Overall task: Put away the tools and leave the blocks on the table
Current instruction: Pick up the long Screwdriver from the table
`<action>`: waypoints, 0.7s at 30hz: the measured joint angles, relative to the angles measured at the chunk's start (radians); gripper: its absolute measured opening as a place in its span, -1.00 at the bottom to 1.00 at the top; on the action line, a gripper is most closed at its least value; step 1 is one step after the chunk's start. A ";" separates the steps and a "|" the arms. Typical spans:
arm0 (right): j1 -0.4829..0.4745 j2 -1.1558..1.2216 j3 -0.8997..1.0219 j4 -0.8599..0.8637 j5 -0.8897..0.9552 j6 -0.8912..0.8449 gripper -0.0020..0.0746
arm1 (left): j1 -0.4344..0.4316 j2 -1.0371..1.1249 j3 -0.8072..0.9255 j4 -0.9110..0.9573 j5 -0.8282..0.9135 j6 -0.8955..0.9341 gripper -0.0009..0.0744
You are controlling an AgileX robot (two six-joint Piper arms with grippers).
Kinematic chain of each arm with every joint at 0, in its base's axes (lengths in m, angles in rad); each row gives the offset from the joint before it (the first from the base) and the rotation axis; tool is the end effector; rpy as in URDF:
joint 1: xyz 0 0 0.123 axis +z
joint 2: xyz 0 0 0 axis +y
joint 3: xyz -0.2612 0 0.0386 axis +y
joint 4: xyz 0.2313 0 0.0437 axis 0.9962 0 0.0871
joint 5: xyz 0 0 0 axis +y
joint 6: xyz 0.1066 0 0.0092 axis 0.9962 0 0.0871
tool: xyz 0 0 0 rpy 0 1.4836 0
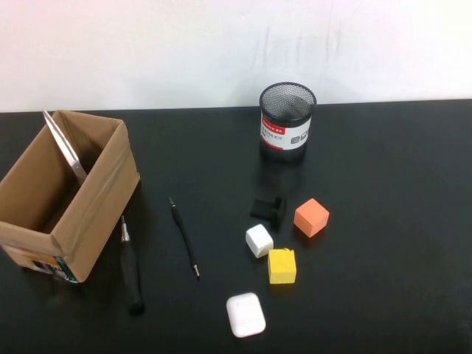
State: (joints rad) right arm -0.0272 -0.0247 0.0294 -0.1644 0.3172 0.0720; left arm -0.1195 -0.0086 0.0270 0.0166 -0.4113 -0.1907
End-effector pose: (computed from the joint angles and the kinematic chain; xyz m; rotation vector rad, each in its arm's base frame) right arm 0.0733 -0.0075 0.1732 -0.0150 1.8029 -0.1256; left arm 0.0649 -0.0085 0.2481 -0.0246 1.0942 -0.2687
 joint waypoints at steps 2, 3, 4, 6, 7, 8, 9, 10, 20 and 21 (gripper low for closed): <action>0.000 0.000 0.000 0.000 0.000 0.000 -0.95 | 0.000 0.000 -0.011 0.000 -0.099 -0.005 -0.99; 0.000 0.000 0.000 0.000 0.000 0.000 -0.95 | 0.000 0.000 -0.031 0.003 -0.109 -0.012 -0.99; 0.000 0.000 0.000 0.000 0.000 0.000 -0.95 | 0.000 0.000 -0.060 0.003 -0.106 -0.026 -0.99; 0.000 0.000 0.000 0.000 0.000 0.000 -0.95 | 0.000 -0.002 -0.132 0.005 -0.052 -0.066 -0.99; 0.000 0.000 0.000 0.000 0.000 0.000 -0.95 | 0.000 -0.002 -0.179 0.007 0.009 -0.080 -0.99; 0.000 0.000 0.000 0.000 0.000 0.000 -0.95 | 0.000 -0.004 -0.228 0.007 0.086 -0.087 -0.99; 0.000 0.000 0.000 0.000 0.000 0.000 -0.95 | 0.000 -0.004 -0.268 0.009 0.156 -0.089 -0.99; 0.000 0.000 0.000 0.000 0.000 0.000 -0.95 | 0.000 0.002 -0.317 0.013 0.243 -0.089 -0.99; 0.000 0.000 0.000 0.000 0.000 0.000 -0.95 | 0.000 0.275 -0.603 0.050 0.760 -0.053 -0.99; 0.000 0.000 0.000 0.000 0.000 0.000 -0.95 | 0.000 0.290 -0.605 0.040 0.760 -0.053 -0.99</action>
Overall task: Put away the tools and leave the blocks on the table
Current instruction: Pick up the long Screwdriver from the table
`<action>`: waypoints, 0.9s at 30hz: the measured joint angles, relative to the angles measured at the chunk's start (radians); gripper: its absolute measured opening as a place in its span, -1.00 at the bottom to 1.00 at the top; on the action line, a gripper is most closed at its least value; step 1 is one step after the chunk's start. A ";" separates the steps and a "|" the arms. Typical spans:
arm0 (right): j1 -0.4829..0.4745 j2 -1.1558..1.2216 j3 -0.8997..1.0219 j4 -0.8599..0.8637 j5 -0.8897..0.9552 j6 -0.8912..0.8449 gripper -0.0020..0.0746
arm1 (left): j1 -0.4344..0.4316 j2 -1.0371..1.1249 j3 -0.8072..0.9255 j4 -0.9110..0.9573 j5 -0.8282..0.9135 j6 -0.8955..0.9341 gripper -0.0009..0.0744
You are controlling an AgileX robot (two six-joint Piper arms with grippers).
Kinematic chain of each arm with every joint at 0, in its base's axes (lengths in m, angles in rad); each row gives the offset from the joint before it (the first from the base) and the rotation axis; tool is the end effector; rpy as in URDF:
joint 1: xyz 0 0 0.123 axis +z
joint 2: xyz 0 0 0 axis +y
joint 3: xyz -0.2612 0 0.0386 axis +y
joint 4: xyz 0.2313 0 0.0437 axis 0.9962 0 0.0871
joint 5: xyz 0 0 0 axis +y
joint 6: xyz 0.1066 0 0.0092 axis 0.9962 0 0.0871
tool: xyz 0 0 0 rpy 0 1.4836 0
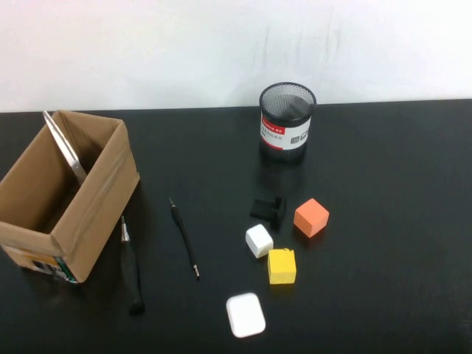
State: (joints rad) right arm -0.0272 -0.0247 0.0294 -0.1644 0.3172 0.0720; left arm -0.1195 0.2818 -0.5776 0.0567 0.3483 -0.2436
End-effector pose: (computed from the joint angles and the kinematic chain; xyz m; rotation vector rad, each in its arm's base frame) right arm 0.0733 -0.0075 0.1732 -0.0150 1.8029 -0.1256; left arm 0.0750 -0.0069 0.3456 -0.0699 1.5385 -0.2314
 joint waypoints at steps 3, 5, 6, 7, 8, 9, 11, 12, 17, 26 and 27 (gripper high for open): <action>0.000 0.000 0.000 0.000 0.000 0.000 -0.95 | 0.000 0.038 -0.004 -0.032 -0.003 0.007 -0.99; 0.000 0.000 0.000 0.000 0.000 0.000 -0.95 | 0.000 0.072 -0.012 -0.057 0.020 0.029 -0.99; 0.000 0.000 0.000 0.000 0.000 0.000 -0.95 | 0.000 0.096 -0.021 -0.074 0.050 0.058 -0.99; 0.000 0.000 0.000 0.000 0.000 0.000 -0.95 | 0.000 0.117 -0.030 -0.098 0.080 0.087 -0.99; 0.000 0.000 0.000 0.000 0.000 0.000 -0.95 | 0.000 0.147 -0.044 -0.127 0.119 0.130 -0.99; 0.000 0.000 0.000 0.000 0.000 0.000 -0.95 | 0.000 0.181 -0.060 -0.157 0.158 0.175 -0.99; 0.000 0.000 0.000 0.000 0.000 0.000 -0.95 | -0.017 0.247 -0.095 -0.197 0.221 0.237 -0.99; 0.000 0.000 0.000 0.000 0.000 0.000 -0.95 | -0.031 0.287 -0.120 -0.210 0.255 0.256 -0.99; 0.000 0.000 0.000 0.000 0.000 0.000 -0.95 | -0.091 0.504 -0.280 -0.228 0.448 0.291 -0.99; 0.000 0.000 0.000 0.000 0.000 0.000 -0.95 | -0.160 0.840 -0.500 -0.296 0.615 0.336 -0.99; 0.000 0.000 0.000 0.000 0.000 0.000 -0.95 | -0.178 0.865 -0.511 -0.303 0.615 0.335 -0.99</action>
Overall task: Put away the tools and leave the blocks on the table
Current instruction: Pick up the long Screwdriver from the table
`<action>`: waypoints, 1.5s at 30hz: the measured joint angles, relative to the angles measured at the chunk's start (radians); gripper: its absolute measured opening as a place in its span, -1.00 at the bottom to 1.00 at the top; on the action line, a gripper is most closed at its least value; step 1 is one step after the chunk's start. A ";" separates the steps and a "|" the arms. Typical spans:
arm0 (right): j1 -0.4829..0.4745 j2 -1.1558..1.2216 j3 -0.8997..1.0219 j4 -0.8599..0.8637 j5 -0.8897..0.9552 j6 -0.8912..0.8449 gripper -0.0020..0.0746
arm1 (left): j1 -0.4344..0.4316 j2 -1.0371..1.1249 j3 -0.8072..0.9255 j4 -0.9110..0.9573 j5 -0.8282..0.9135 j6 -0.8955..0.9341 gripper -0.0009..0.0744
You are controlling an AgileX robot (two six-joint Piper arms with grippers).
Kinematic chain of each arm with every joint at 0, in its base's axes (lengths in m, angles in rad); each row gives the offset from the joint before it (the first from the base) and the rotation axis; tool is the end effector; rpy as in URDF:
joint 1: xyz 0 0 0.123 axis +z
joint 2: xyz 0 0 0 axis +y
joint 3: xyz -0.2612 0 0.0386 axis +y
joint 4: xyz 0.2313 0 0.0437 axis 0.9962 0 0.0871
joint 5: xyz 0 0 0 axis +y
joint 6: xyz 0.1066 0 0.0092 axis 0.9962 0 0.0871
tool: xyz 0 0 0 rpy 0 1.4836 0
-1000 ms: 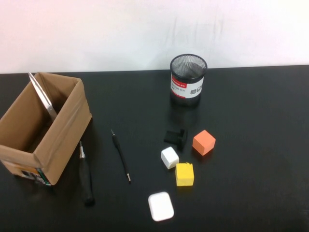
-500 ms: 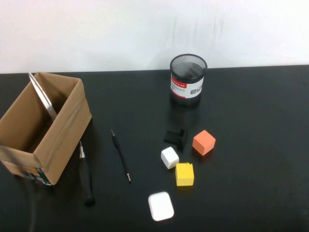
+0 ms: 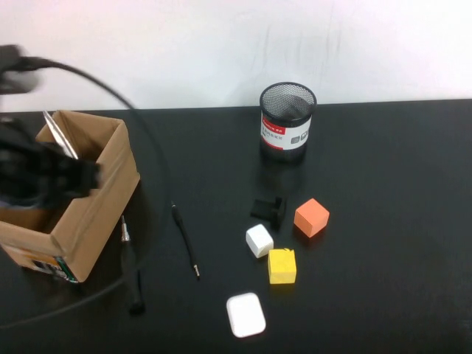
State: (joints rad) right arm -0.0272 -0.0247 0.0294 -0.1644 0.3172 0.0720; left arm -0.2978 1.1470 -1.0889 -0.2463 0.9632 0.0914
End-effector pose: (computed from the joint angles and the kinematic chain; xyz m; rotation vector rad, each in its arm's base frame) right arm 0.0733 -0.0075 0.1732 -0.0150 1.8029 -0.1256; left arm 0.2085 -0.0864 0.3237 0.3932 2.4767 -0.3964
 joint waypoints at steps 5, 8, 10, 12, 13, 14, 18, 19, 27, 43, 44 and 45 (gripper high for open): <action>0.000 0.000 0.000 0.000 0.000 0.000 -0.95 | -0.084 0.123 -0.037 -0.015 0.000 -0.049 -0.99; 0.000 0.000 0.000 0.000 0.000 0.000 -0.95 | -0.105 0.216 -0.076 -0.015 0.008 -0.076 -0.99; 0.000 0.000 0.000 0.000 0.000 0.000 -0.95 | -0.113 0.271 -0.106 -0.015 0.016 -0.091 -0.98; 0.000 0.000 0.000 0.000 0.000 0.000 -0.95 | -0.122 0.331 -0.144 -0.002 0.034 -0.126 -0.92; 0.000 0.000 0.000 0.000 0.000 0.000 -0.95 | -0.129 0.356 -0.160 0.010 0.047 -0.148 -0.87; 0.000 0.000 0.000 0.000 0.000 0.000 -0.95 | -0.131 0.387 -0.179 0.024 0.059 -0.179 -0.80; 0.000 0.000 0.000 0.000 0.000 0.000 -0.95 | -0.133 0.513 -0.242 0.049 0.073 -0.260 -0.43; 0.000 0.000 0.000 0.000 0.000 0.000 -0.95 | -0.133 0.538 -0.255 0.054 0.073 -0.278 -0.36; 0.000 0.000 0.000 0.000 0.000 0.000 -0.96 | -0.133 0.747 -0.377 0.081 0.017 -0.457 -0.17; 0.000 0.000 0.000 0.000 0.000 0.000 -0.95 | -0.133 0.936 -0.408 0.107 -0.136 -0.560 -0.22; 0.000 0.000 0.000 0.000 0.000 0.000 -0.96 | -0.133 0.938 -0.411 0.111 -0.141 -0.564 -0.28; 0.000 0.000 0.000 0.000 0.000 0.000 -0.95 | -0.133 0.940 -0.411 0.114 -0.145 -0.568 -0.37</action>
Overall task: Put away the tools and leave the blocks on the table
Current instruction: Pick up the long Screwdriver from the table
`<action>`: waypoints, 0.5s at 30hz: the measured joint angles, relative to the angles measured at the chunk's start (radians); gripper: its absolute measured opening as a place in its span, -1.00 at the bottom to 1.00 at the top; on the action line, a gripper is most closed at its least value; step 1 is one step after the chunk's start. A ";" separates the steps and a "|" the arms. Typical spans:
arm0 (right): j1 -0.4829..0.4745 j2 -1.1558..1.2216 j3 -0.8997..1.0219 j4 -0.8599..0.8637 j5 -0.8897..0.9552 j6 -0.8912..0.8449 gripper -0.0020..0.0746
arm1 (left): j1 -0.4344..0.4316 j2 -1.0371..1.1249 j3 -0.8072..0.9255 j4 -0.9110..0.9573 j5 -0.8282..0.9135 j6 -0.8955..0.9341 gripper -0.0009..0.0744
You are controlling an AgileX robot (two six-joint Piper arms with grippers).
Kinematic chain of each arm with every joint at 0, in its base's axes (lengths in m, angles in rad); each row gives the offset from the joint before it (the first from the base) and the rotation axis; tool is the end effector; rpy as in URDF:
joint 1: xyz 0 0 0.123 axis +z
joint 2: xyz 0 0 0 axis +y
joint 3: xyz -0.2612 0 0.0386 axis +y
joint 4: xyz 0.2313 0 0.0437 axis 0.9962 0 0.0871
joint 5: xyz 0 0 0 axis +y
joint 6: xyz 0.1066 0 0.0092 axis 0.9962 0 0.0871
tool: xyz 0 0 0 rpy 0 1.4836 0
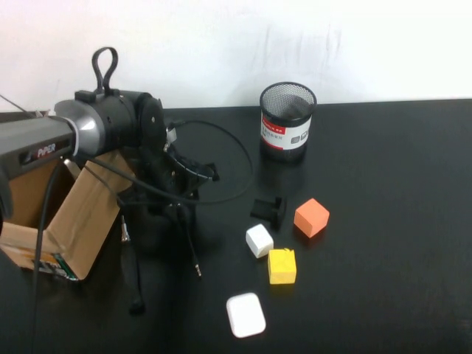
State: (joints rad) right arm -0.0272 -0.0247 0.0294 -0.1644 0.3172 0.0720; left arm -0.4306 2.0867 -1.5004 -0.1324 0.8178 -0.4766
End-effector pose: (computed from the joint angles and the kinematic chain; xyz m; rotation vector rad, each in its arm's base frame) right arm 0.0733 -0.0075 0.1732 -0.0150 1.8029 -0.1256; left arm 0.3650 -0.1790 0.1366 -0.1829 2.9395 -0.3079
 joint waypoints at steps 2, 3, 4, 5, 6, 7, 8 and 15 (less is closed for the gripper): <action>0.000 0.000 0.000 0.000 0.000 0.000 -0.95 | 0.000 0.002 -0.002 0.004 -0.009 0.000 -0.60; 0.000 0.000 0.000 0.000 0.000 0.000 -0.95 | 0.000 0.004 -0.002 0.007 -0.016 0.000 -0.73; 0.000 0.000 0.000 0.000 0.000 0.000 -0.96 | 0.000 0.004 -0.002 0.007 -0.021 0.007 -0.80; 0.000 0.000 0.000 0.000 0.000 0.000 -0.96 | -0.002 0.004 -0.002 0.007 -0.027 0.014 -0.83; 0.000 0.000 0.000 0.000 0.000 0.000 -0.95 | -0.002 0.004 -0.002 0.008 -0.031 0.022 -0.83; 0.000 0.000 0.000 0.000 0.000 0.000 -0.96 | -0.006 0.004 -0.002 0.008 -0.037 0.035 -0.83; 0.000 0.000 0.000 0.000 0.000 0.000 -0.96 | -0.011 0.004 -0.002 0.011 -0.044 0.045 -0.83; 0.000 0.000 0.000 0.001 0.000 0.000 -0.96 | -0.104 -0.038 -0.020 0.103 -0.171 0.107 -0.83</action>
State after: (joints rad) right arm -0.0272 -0.0247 0.0294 -0.1629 0.3172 0.0720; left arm -0.5348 2.0488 -1.5203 -0.0297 0.6469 -0.3698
